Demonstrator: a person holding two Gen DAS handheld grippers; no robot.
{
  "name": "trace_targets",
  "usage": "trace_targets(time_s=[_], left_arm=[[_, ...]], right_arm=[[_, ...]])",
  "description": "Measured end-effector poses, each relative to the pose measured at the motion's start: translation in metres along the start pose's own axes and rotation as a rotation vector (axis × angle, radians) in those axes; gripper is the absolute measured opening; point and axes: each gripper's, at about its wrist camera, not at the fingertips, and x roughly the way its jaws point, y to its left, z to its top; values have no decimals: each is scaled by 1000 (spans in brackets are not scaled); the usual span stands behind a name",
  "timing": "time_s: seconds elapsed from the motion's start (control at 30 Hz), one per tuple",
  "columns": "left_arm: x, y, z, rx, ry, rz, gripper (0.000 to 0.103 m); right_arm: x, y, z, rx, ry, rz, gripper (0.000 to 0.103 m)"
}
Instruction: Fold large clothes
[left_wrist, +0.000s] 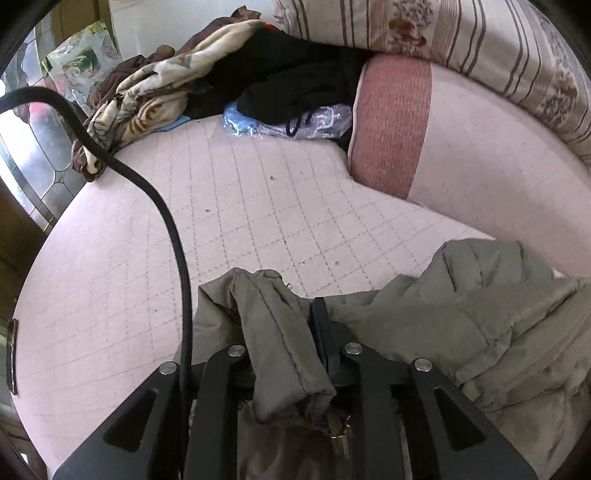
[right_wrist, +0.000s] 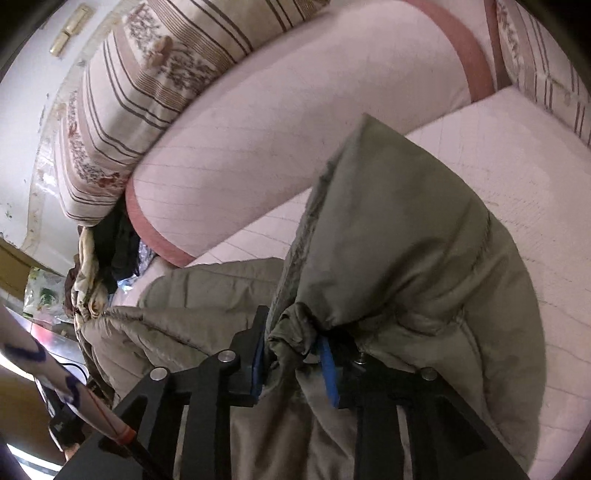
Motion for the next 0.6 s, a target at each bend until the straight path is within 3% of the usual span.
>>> trace_targets(time_s=[0.1,0.17,0.23,0.3,0.37,0.43,0.53,0.6], left_arm=[[-1,1,1,3,15,-18,20],[-10,9,4,-8,32,-73,23],[-23,22,8,-46,35,-141,28],[-37,35,12,-94,42,-223,34],[-55,48,15,-144,42,-296,45],[-79,56,15,-176,18,-340,62],[-120,57,9,-145,-35,-366,64],[-142,59,0,-107,-61,-344,64]], right_arm=[[2,-6,3,27,27,35,38],[-12,-9,8,65,20,90,47],[-29,-9,11,73,-9,117,62],[-53,-8,12,63,-61,123,98],[-79,-5,10,48,-135,108,99],[-96,0,6,23,-141,117,99],[-120,8,-6,-17,-125,112,99],[-135,16,-19,-53,-118,100,99]])
